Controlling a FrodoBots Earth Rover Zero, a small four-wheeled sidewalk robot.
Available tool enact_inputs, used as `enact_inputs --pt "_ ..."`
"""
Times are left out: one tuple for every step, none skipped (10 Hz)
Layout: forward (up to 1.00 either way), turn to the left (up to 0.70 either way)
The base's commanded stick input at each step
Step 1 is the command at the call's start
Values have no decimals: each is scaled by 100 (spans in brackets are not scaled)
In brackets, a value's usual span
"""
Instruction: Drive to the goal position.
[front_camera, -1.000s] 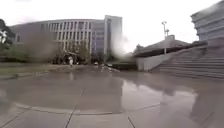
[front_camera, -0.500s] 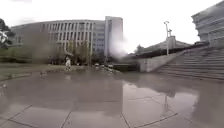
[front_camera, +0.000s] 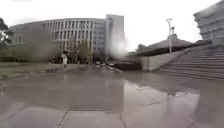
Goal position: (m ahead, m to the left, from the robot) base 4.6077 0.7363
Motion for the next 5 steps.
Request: enact_inputs --pt "70 0" --pt "70 0" --pt "70 0" --pt "70 0" --pt "70 0"
